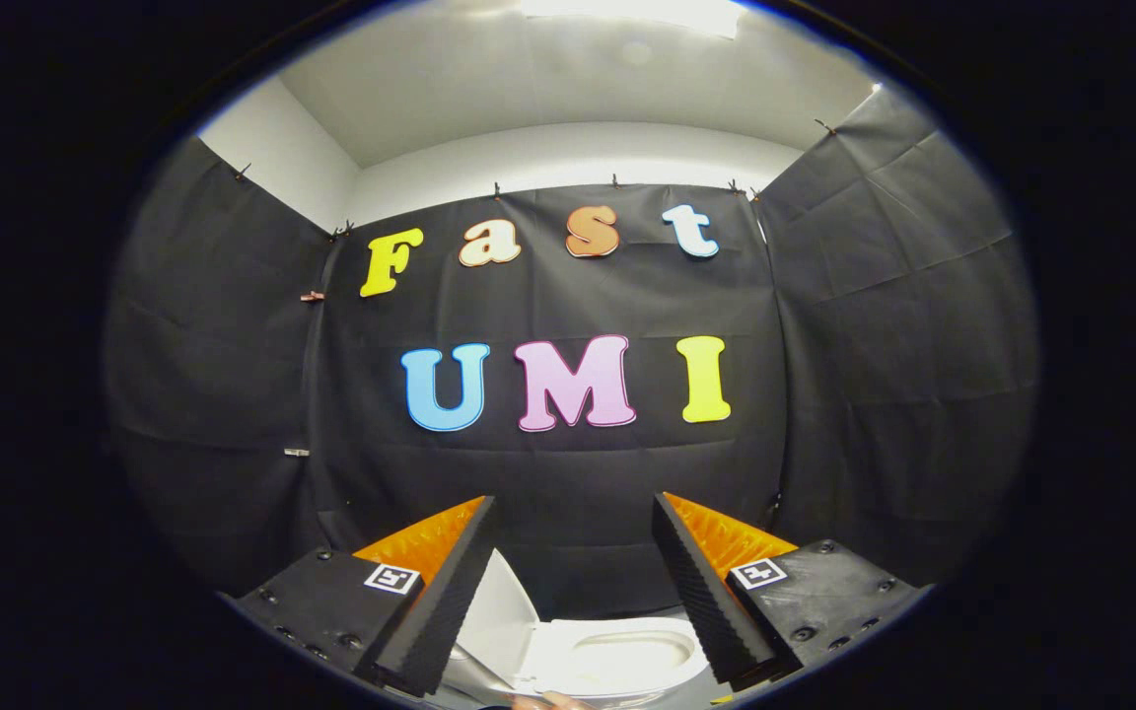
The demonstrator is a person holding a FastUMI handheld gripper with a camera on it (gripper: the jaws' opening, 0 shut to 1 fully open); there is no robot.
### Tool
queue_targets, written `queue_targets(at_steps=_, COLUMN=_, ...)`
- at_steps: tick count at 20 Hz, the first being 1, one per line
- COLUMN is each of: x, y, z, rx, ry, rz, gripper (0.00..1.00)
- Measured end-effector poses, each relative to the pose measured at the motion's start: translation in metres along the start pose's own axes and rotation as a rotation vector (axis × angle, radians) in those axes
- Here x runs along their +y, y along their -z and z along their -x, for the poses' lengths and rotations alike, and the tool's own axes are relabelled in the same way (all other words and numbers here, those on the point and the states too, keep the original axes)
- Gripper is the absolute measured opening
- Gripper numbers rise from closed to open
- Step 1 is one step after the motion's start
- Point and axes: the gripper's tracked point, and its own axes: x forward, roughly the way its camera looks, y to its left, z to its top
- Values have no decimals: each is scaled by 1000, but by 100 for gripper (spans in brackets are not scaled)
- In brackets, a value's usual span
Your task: Open the toilet lid.
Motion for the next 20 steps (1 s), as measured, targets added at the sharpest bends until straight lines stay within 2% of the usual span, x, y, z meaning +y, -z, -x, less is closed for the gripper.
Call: queue_targets(at_steps=20, x=-10, y=7, z=6, rx=21, ry=19, rz=1, gripper=99)
